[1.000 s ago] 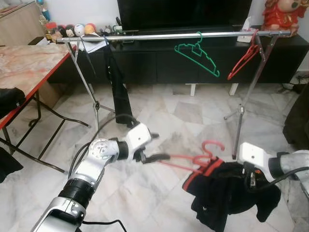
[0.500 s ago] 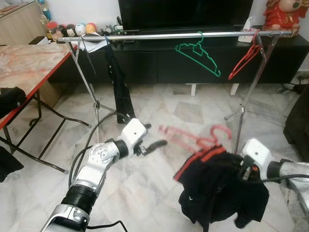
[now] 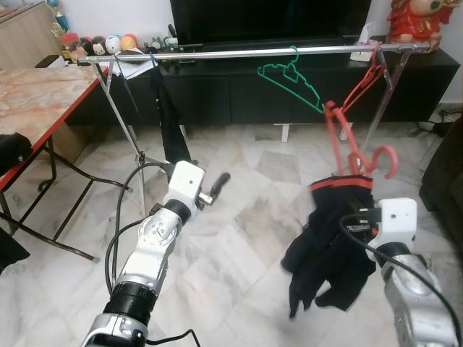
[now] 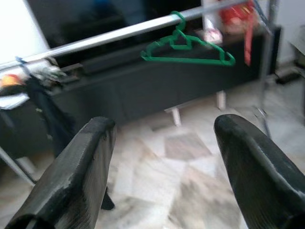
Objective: Hang hanger
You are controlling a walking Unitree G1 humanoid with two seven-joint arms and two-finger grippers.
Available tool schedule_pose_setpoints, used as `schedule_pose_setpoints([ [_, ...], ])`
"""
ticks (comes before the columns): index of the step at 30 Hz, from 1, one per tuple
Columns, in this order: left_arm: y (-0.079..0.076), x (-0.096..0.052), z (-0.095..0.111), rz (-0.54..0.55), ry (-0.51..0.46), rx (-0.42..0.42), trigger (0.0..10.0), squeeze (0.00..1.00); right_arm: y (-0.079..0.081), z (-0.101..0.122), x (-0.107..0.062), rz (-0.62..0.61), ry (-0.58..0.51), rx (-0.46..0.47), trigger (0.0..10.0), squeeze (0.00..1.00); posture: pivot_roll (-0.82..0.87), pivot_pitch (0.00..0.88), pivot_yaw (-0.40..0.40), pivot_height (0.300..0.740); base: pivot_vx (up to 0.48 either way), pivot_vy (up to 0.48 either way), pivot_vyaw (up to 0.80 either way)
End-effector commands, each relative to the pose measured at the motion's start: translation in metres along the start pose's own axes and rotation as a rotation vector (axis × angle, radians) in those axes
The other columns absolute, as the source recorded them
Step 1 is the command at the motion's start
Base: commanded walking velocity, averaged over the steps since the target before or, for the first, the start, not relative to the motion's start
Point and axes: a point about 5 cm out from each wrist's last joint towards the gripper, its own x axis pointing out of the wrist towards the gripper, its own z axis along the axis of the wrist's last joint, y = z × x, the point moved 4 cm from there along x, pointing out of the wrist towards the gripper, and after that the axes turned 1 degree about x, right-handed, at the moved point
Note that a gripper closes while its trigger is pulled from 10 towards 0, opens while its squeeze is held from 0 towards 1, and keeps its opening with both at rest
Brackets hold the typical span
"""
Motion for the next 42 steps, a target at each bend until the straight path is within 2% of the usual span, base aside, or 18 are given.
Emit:
schedule_pose_setpoints([
  [1, 0.010, -0.005, 0.003, 0.054, -0.009, 0.020, 10.0, 0.00, 0.005, 0.017, -0.003, -0.004, -0.073, -0.013, 10.0, 0.00, -0.18, 0.000, 0.074, 0.740, 0.000, 0.000, 0.00],
  [3, 0.019, -0.012, 0.006, 0.089, -0.024, 0.058, 10.0, 0.00, 0.010, 0.015, -0.008, -0.001, -0.071, -0.013, 10.0, 0.00, -0.17, 0.000, 0.072, 0.740, 0.000, 0.000, 0.00],
  [4, 0.038, -0.024, 0.004, 0.157, -0.012, 0.094, 10.0, 0.00, 0.009, 0.014, -0.015, -0.017, -0.070, -0.004, 10.0, 0.00, -0.16, 0.000, 0.065, 0.740, 0.000, 0.000, 0.00],
  [5, 0.050, -0.031, 0.002, 0.200, -0.001, 0.111, 10.0, 0.00, 0.008, 0.014, -0.018, -0.024, -0.073, 0.003, 10.0, 0.00, -0.16, 0.000, 0.062, 0.740, 0.000, 0.000, 0.00],
  [8, 0.073, -0.049, -0.008, 0.271, 0.044, 0.150, 10.0, 0.00, 0.009, 0.012, -0.023, -0.014, -0.071, 0.000, 10.0, 0.00, -0.15, 0.000, 0.050, 0.740, 0.000, 0.000, 0.00],
  [10, 0.078, -0.055, -0.011, 0.287, 0.060, 0.158, 10.0, 0.00, 0.009, 0.011, -0.024, -0.010, -0.068, -0.006, 10.0, 0.00, -0.15, 0.000, 0.050, 0.740, 0.000, 0.000, 0.00],
  [12, 0.086, -0.066, -0.017, 0.316, 0.090, 0.165, 10.0, 0.00, 0.006, 0.008, -0.025, -0.016, -0.055, -0.019, 10.0, 0.00, -0.15, 0.000, 0.042, 0.740, 0.000, 0.000, 0.00],
  [17, 0.086, -0.073, -0.021, 0.355, 0.105, 0.125, 10.0, 0.00, -0.001, 0.009, -0.020, -0.027, -0.049, -0.042, 10.0, 0.00, -0.15, 0.000, 0.032, 0.740, 0.000, 0.000, 0.00],
  [26, 0.078, -0.065, -0.019, 0.376, 0.088, 0.072, 10.0, 0.00, -0.009, 0.020, -0.009, -0.032, -0.069, -0.047, 10.0, 0.00, -0.16, 0.000, 0.019, 0.740, 0.000, 0.000, 0.00],
  [36, 0.071, -0.061, -0.017, 0.357, 0.089, 0.051, 10.0, 0.00, 0.001, 0.027, 0.000, 0.002, -0.082, -0.050, 10.0, 0.00, -0.15, 0.000, 0.013, 0.740, 0.000, 0.000, -0.79],
  [39, 0.071, -0.061, -0.017, 0.359, 0.091, 0.030, 10.0, 0.00, 0.002, 0.028, 0.001, 0.007, -0.083, -0.051, 10.0, 0.00, -0.15, 0.000, 0.013, 0.740, 0.000, 0.380, -0.78],
  [42, 0.071, -0.059, -0.016, 0.350, 0.089, 0.043, 10.0, 0.00, 0.004, 0.029, 0.002, 0.014, -0.083, -0.054, 10.0, 0.00, -0.15, 0.000, 0.013, 0.740, 0.000, 0.432, -0.78],
])
